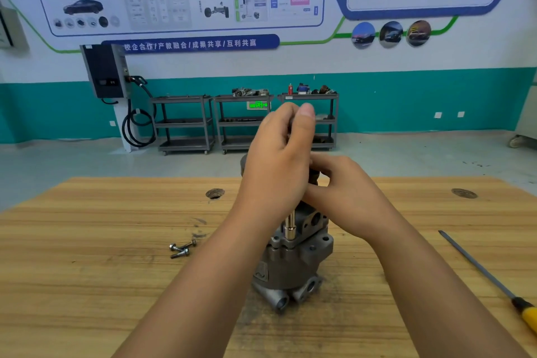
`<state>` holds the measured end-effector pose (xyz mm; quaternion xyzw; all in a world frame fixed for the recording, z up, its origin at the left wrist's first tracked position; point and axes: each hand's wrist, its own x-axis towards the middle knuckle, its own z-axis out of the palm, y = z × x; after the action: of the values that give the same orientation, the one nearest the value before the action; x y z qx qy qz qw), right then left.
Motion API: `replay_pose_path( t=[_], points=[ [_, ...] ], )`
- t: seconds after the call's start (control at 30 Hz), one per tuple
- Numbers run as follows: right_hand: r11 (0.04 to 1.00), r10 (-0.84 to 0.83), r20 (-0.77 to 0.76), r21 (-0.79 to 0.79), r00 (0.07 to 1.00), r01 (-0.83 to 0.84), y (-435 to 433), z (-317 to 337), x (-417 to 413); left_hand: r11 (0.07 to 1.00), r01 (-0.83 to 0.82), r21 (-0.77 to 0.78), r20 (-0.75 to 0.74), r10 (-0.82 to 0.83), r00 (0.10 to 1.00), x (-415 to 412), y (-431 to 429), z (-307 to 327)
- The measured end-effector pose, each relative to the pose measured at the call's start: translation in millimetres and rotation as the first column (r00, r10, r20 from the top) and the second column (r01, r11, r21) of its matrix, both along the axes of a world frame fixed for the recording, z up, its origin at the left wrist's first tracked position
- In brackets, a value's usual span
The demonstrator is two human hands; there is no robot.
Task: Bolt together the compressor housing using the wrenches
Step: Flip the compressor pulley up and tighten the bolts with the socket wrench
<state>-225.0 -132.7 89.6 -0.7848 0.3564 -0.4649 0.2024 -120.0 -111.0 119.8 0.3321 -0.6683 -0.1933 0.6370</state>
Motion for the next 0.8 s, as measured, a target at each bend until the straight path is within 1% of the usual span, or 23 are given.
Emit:
replay_pose_path(
  t=[0.03,0.1,0.2,0.23,0.3,0.37,0.47,0.57,0.7,0.77,0.8],
  points=[
    [1.0,0.017,0.002,0.003,1.0,-0.017,0,0,0,0.999,-0.031,-0.02,-0.026,0.03,0.999,-1,0,-1],
    [0.999,0.038,0.007,0.015,0.999,-0.038,1,1,-1,0.997,-0.064,-0.042,-0.126,0.058,0.99,-3,2,-5],
    [0.998,0.058,0.001,0.021,0.998,-0.058,2,2,-2,0.994,-0.076,-0.077,-0.281,0.051,0.958,-7,3,-12],
    [0.998,0.057,-0.008,0.015,0.998,-0.057,2,2,-3,0.992,-0.082,-0.091,-0.308,0.05,0.95,-8,3,-13],
    [0.999,0.046,-0.017,0.008,0.999,-0.045,2,2,-3,0.986,-0.109,-0.126,-0.312,0.065,0.948,-11,2,-15],
    [0.999,0.032,-0.017,0.007,0.999,-0.032,3,2,-2,0.986,-0.099,-0.135,-0.352,0.045,0.935,-12,0,-15],
    [1.0,0.02,-0.004,-0.003,1.0,-0.02,4,2,-2,0.998,0.004,-0.065,-0.447,-0.033,0.894,-11,-5,-12],
    [1.0,0.023,-0.018,-0.011,1.0,-0.023,3,-1,-3,0.989,0.147,0.028,-0.491,-0.114,0.864,-7,-9,-6],
    [0.999,0.044,-0.031,0.005,0.999,-0.044,2,1,-4,0.945,0.262,0.197,-0.423,-0.159,0.892,-2,-12,1],
    [0.998,0.057,-0.036,0.009,0.998,-0.056,2,1,-4,0.935,0.279,0.22,-0.422,-0.166,0.891,-4,-9,1],
    [0.998,0.059,-0.037,0.008,0.998,-0.059,3,2,-4,0.941,0.26,0.217,-0.411,-0.153,0.898,-5,-8,1]
  ],
)
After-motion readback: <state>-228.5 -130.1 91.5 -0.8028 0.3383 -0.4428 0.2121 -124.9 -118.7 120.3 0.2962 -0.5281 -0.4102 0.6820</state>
